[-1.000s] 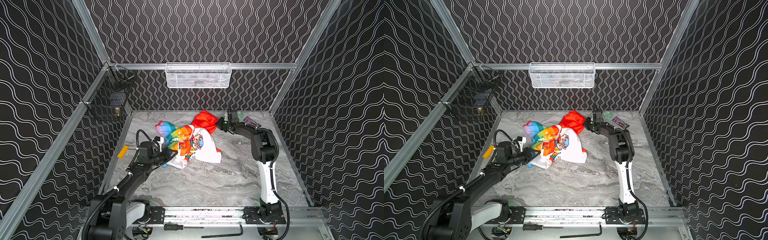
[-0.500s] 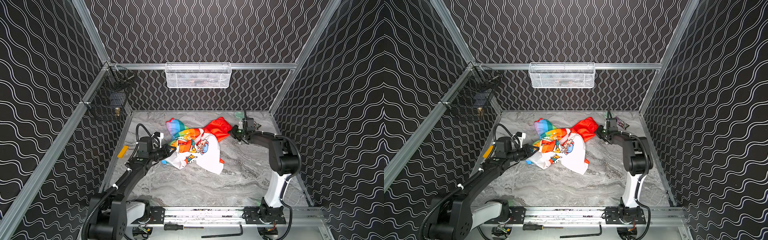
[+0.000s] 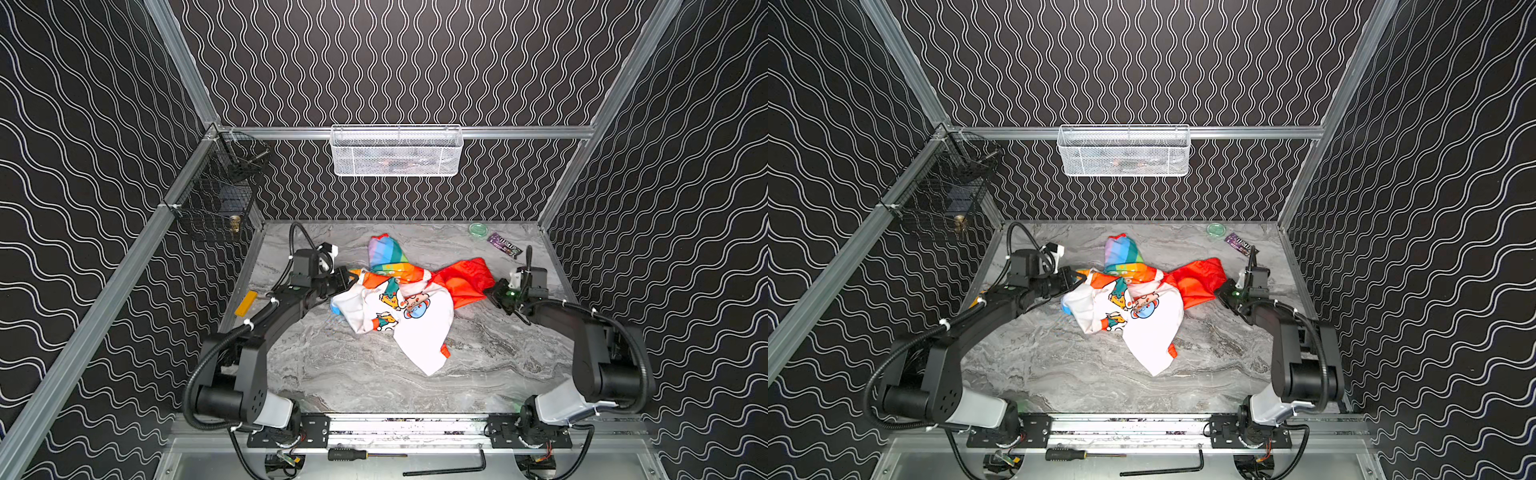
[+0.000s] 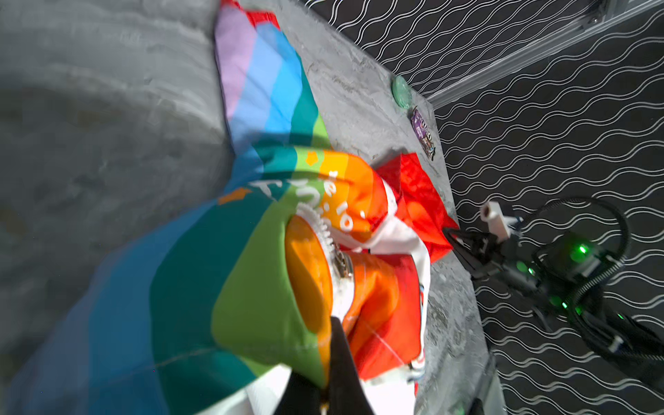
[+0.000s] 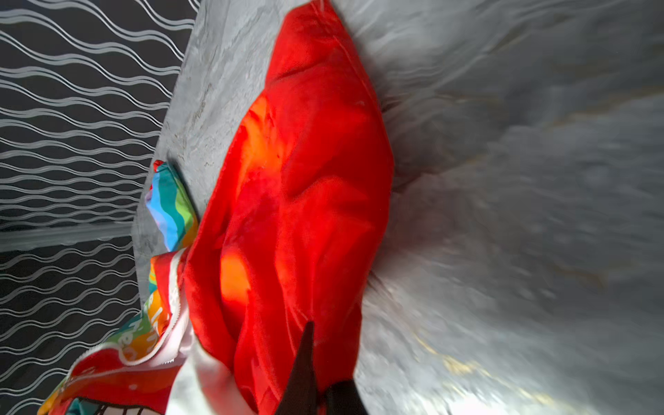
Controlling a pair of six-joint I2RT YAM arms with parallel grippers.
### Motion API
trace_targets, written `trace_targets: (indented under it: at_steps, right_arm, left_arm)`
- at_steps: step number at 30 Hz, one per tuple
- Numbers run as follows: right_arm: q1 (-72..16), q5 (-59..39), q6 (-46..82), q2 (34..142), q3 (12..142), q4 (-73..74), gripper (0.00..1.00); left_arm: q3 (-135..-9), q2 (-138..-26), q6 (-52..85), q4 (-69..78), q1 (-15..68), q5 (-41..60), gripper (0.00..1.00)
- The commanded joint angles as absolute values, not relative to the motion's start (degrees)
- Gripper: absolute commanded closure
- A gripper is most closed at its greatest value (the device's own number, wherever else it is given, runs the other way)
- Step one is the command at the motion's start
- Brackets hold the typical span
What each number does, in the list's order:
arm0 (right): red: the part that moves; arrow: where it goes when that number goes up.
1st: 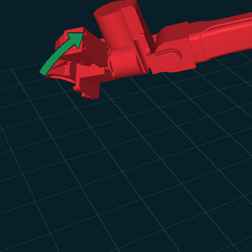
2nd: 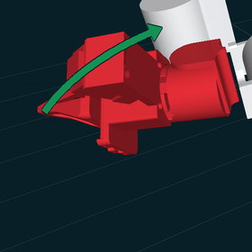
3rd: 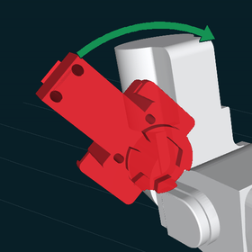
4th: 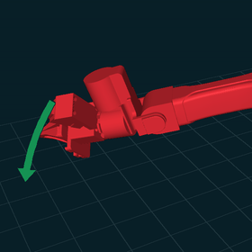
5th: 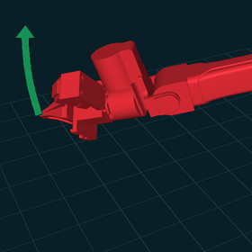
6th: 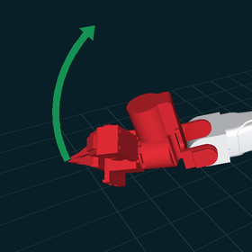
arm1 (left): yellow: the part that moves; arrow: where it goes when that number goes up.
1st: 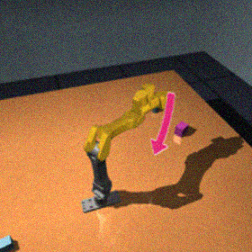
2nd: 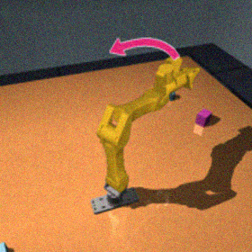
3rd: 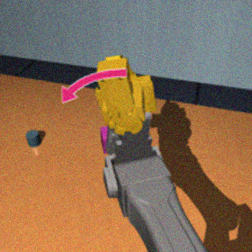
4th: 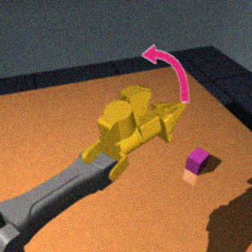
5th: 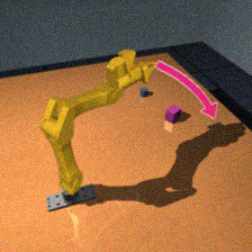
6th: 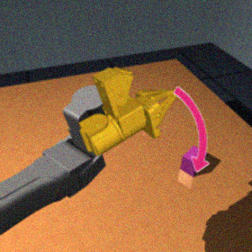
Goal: Zip up the jacket
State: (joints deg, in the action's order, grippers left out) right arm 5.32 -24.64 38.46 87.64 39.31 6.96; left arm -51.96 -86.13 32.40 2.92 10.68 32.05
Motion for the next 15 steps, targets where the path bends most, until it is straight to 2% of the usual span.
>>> trace_targets:
  at_steps: [1,6,11,12,13,15]
  right_arm:
    - [7.4,-25.99,38.32,83.91,36.89,6.6,1.0]
    - [13.68,-26.53,38.59,77.85,32.91,4.23,1.0]
    - [19.34,-25.0,38.68,74.96,31.05,1.09,1.0]
    - [20.12,-24.88,38.3,75.12,31.23,0.15,0.96]
    - [20.52,-24.66,37.77,75.35,31.58,-0.47,0.85]
    - [20.74,-23.79,36.27,75.07,32.66,-2.34,0.7]
  left_arm:
    - [-56.67,-89.85,28.93,3.88,12.51,30.1,1.0]
    - [-64.91,-96.11,25.72,2.79,16.58,31.27,1.0]
    - [-69.4,-99.4,24.21,2.28,17.94,37.88,1.0]
    - [-69.76,-99.53,23.94,1.66,18.0,39.28,1.0]
    - [-69.94,-99.45,23.46,0.91,17.94,40.34,1.0]
    - [-69.73,-98.84,23.25,-0.6,17.93,43.02,1.0]
